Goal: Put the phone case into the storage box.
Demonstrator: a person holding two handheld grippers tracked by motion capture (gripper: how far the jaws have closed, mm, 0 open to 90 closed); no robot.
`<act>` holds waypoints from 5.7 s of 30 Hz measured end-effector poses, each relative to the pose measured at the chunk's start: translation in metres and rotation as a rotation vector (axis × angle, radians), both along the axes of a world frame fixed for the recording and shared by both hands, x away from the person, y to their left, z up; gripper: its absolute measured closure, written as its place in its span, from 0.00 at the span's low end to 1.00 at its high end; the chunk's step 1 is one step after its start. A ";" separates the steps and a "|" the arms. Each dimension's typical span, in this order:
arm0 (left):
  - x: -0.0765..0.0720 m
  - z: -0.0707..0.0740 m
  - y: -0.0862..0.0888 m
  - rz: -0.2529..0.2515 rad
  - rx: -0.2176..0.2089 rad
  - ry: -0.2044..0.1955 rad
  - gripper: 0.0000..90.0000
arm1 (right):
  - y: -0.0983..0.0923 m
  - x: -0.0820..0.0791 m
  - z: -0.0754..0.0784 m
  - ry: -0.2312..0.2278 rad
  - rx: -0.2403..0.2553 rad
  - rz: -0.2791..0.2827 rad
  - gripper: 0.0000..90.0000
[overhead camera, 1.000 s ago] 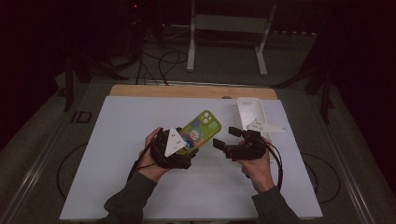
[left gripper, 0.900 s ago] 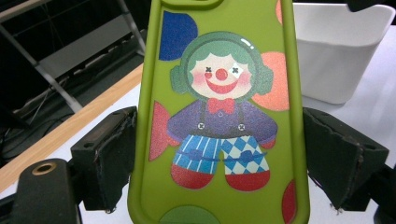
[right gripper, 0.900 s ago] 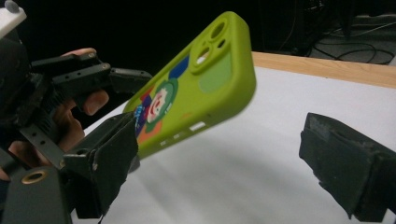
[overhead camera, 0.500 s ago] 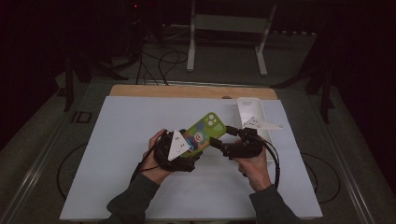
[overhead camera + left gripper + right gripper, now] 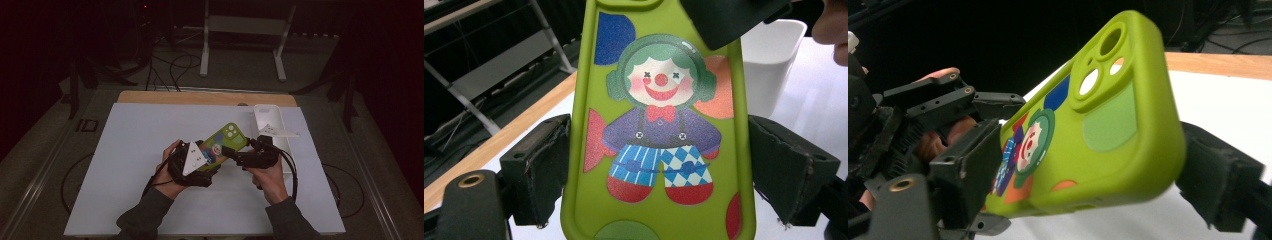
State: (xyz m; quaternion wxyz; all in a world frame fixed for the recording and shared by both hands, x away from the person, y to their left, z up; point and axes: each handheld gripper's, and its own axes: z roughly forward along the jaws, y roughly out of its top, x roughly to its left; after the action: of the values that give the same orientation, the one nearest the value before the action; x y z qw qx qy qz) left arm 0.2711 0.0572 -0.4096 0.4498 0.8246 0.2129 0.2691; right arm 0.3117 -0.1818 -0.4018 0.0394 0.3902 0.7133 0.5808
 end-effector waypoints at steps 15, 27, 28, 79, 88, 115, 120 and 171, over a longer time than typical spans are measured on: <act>-0.001 0.001 0.000 -0.023 -0.027 -0.009 0.18 | 0.003 0.001 -0.001 0.041 0.073 0.080 0.64; -0.001 -0.003 -0.003 -0.040 -0.009 -0.004 0.18 | 0.006 0.002 -0.002 0.072 0.114 0.135 0.90; -0.001 -0.004 -0.004 -0.036 -0.005 -0.003 0.18 | 0.006 0.002 -0.002 0.073 0.116 0.141 0.92; 0.012 0.002 0.018 -0.086 -0.083 0.166 0.09 | -0.002 -0.010 0.009 -0.063 -0.023 0.190 0.98; 0.015 -0.001 0.019 -0.121 -0.077 0.206 0.11 | -0.003 -0.013 0.012 -0.088 -0.050 0.234 0.98; 0.018 -0.009 0.021 -0.325 -0.107 0.347 0.38 | 0.001 -0.022 0.018 -0.157 -0.080 0.418 0.98; 0.018 -0.012 0.021 -0.355 -0.105 0.369 0.48 | 0.001 -0.023 0.019 -0.160 -0.079 0.449 0.98; 0.014 -0.015 0.023 -0.331 -0.111 0.300 0.86 | -0.011 -0.020 0.020 -0.165 -0.148 0.193 0.13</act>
State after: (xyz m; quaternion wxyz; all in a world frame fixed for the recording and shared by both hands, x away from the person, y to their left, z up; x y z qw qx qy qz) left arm 0.2848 0.0799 -0.4245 0.4958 0.8531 0.1535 0.0540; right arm 0.2922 -0.1924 -0.3817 0.0704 0.2666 0.7829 0.5576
